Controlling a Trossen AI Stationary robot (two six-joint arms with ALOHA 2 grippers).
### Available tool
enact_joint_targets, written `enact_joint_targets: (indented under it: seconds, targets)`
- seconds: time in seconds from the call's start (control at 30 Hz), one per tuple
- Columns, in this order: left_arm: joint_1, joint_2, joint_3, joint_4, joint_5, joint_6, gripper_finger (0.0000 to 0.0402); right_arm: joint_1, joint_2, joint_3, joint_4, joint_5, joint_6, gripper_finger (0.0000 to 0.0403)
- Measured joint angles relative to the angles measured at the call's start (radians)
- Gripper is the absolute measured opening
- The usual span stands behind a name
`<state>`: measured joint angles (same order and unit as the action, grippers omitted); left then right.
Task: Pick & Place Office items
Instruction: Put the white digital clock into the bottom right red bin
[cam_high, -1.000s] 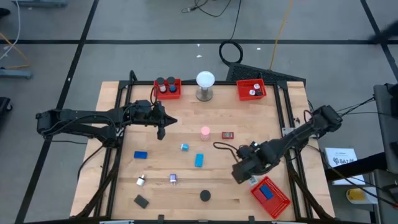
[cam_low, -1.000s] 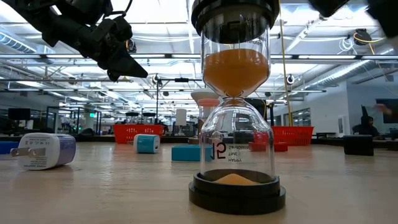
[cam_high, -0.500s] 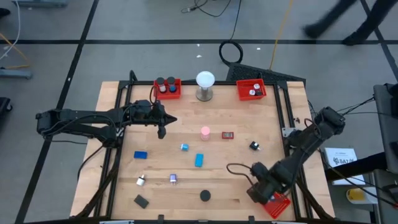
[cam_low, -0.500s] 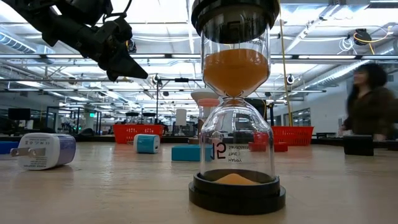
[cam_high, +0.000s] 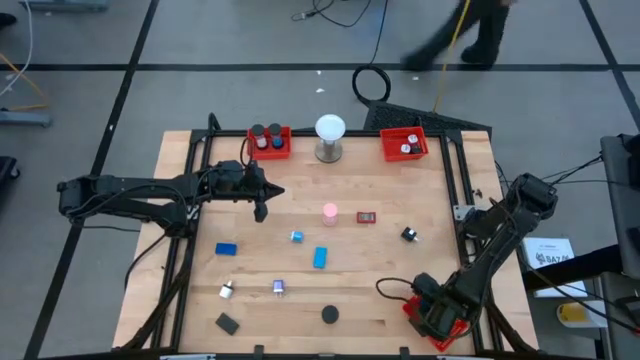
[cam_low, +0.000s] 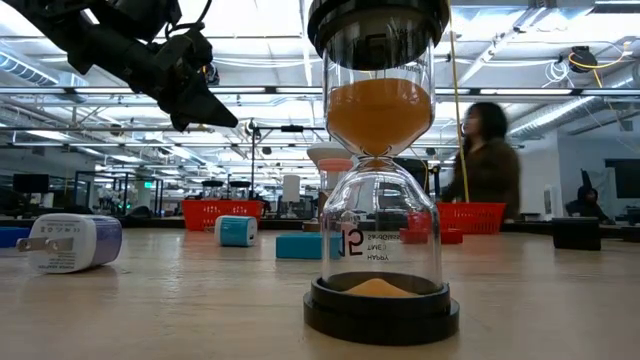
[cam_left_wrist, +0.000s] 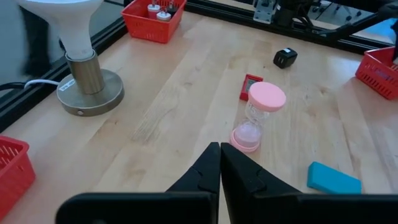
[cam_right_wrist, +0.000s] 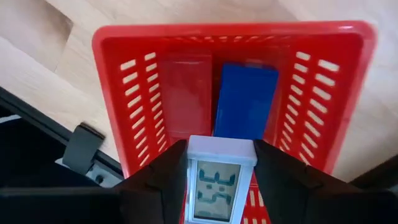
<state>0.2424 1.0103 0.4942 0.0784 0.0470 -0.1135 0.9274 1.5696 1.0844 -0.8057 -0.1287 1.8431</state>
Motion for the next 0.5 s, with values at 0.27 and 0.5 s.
enact_joint_targets:
  seconds: [0.27, 0.5]
  targets:
    - [0.000, 0.000, 0.000, 0.000, -0.011, 0.000, 0.0010, 0.028, 0.000, -0.048, 0.124, 0.000, -0.003, 0.0159]
    - [0.000, 0.000, 0.000, -0.001, -0.023, 0.000, 0.0005, 0.030, 0.000, -0.084, 0.168, -0.002, -0.034, 0.0159]
